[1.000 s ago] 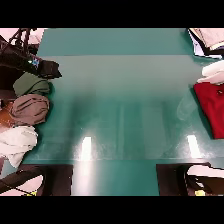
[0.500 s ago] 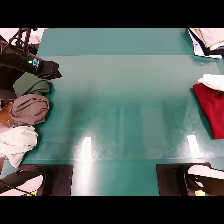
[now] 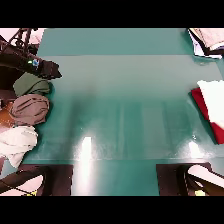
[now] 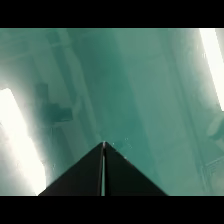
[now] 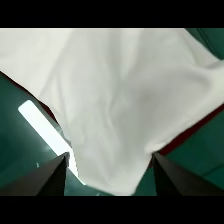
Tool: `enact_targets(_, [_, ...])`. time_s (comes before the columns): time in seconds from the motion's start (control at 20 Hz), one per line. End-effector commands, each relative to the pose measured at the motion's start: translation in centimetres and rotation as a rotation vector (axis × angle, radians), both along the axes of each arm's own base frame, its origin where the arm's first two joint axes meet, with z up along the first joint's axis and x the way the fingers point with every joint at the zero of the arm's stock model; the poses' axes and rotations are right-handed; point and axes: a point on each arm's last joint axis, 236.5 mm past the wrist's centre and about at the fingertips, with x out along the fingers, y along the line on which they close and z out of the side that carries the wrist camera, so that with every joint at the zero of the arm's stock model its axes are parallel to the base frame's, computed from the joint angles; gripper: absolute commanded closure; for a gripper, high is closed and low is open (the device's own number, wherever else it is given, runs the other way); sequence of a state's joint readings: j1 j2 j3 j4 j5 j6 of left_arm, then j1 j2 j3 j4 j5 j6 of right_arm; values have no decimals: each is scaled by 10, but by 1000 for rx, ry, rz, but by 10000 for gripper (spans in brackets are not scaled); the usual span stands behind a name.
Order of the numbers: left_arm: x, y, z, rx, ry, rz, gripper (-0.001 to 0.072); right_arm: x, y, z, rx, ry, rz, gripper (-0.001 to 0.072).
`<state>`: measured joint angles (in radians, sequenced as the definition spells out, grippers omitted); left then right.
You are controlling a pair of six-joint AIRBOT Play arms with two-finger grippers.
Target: Fold the shirts.
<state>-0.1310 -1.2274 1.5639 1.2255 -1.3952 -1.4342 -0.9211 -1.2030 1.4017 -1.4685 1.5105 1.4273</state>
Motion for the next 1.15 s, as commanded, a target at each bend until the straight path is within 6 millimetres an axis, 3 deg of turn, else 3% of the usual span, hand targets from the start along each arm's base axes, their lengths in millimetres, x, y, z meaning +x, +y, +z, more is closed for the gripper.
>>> enact_targets(0.0, [1, 0, 0, 2, -5, -4, 686, -33, 1, -3, -37, 99, -51, 125])
enact_targets(0.1, [3, 0, 1, -1, -15, -1, 685, -21, 15, 9, -15, 18, -73, 126])
enact_targets(0.2, [4, 0, 2, -2, -20, 2, 685, 7, 46, 23, 39, -96, -3, 168])
enact_targets(0.35, [0, 0, 0, 0, 0, -1, 685, 49, 116, 58, 117, -267, 170, 167])
enact_targets(0.5, [3, 0, 2, -4, -15, 4, 685, 67, 184, 84, 124, -348, 371, 185])
enact_targets(0.6, [6, 0, 3, -6, -25, 8, 685, 71, 229, 96, 117, -380, 516, 595])
enact_targets(0.65, [5, -1, 3, -6, -24, 7, 685, 73, 250, 102, 114, -399, 582, 691])
enact_targets(0.85, [5, 0, 3, -6, -24, 7, 685, 75, 315, 114, 130, -451, 787, 691])
enact_targets(1.1, [5, -1, 3, -6, -24, 7, 685, 69, 354, 102, 184, -399, 913, 691])
